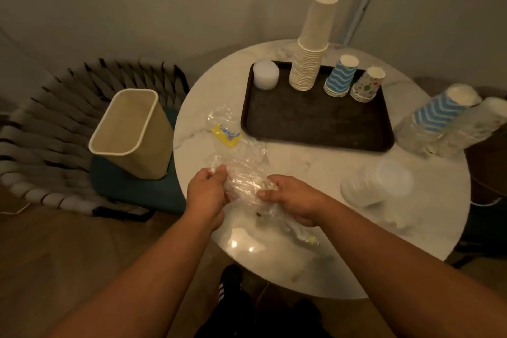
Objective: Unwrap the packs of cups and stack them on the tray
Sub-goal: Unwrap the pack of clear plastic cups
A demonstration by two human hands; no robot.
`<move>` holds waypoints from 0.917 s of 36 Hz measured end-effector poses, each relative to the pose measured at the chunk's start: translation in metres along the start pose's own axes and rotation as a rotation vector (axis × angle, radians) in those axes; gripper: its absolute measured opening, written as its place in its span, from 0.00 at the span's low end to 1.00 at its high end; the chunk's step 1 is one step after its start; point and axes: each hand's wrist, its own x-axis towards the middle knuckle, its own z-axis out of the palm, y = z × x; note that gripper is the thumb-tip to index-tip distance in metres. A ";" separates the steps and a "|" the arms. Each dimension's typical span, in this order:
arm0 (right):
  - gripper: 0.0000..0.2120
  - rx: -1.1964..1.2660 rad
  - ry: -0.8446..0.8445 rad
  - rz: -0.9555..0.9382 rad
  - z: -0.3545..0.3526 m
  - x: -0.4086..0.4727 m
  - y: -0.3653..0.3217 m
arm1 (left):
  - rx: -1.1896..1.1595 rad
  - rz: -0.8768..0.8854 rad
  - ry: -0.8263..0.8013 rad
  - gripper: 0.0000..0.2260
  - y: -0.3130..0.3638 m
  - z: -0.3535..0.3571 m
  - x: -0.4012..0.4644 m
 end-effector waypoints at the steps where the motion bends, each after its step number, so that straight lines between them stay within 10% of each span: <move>1: 0.09 -0.002 0.027 -0.004 0.004 0.006 -0.001 | -0.006 -0.003 0.024 0.07 0.003 -0.004 0.006; 17: 0.21 -0.826 0.556 -0.303 0.051 0.120 -0.039 | 0.361 0.147 0.162 0.10 0.077 -0.013 0.150; 21: 0.20 -0.956 0.639 -0.222 0.046 0.144 -0.028 | 0.635 0.492 0.192 0.23 0.073 -0.012 0.149; 24: 0.18 -1.040 0.699 -0.213 0.045 0.152 -0.017 | 0.968 0.866 -0.043 0.19 0.053 -0.020 0.144; 28: 0.19 -1.182 0.788 -0.286 0.048 0.150 -0.006 | 1.544 0.850 -0.535 0.24 0.034 -0.027 0.158; 33: 0.27 -1.442 0.626 -0.261 0.044 0.136 0.005 | 1.854 0.891 -0.573 0.26 0.025 -0.029 0.177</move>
